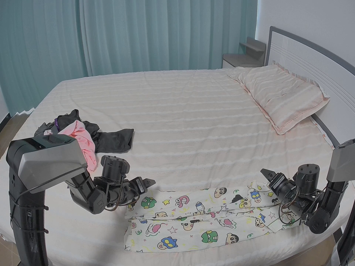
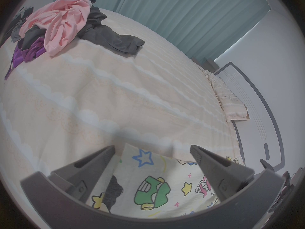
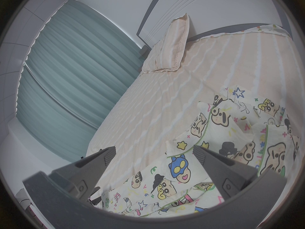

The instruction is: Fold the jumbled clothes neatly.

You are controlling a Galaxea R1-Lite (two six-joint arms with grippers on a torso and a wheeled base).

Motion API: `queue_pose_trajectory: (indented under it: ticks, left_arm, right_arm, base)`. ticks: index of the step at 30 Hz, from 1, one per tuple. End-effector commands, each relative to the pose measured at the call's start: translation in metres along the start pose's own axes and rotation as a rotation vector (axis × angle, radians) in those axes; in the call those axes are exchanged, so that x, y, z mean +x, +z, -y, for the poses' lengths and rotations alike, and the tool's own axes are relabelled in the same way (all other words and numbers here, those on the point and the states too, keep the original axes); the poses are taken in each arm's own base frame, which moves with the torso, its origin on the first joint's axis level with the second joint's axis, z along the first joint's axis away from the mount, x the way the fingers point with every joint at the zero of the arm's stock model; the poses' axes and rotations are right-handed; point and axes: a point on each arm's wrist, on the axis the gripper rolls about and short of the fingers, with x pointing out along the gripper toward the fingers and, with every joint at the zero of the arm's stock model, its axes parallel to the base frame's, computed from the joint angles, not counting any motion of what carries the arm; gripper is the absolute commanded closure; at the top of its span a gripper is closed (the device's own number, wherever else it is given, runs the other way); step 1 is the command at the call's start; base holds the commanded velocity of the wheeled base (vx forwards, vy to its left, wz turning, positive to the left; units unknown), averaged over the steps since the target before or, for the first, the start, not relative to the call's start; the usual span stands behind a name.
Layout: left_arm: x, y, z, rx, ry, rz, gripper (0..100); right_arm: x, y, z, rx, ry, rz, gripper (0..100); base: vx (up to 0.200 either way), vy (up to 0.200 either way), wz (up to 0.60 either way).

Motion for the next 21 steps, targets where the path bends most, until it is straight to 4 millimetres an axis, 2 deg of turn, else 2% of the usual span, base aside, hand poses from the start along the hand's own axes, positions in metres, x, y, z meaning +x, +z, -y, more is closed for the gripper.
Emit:
queue_pose_trajectory:
  ticks: [1,21]
  left_arm:
    - [0.002,-0.003,-0.004,-0.003,0.014,-0.011,100]
    - [-0.009,0.01,-0.025,-0.047,0.066,0.026,100]
  right_arm:
    - [0.0,0.0,0.0,0.002,0.0,-0.003,0]
    - [0.001,0.0,0.0,0.002,0.002,-0.004,0]
  base:
    - [0.0,0.0,0.0]
    - [0.0,0.0,0.0]
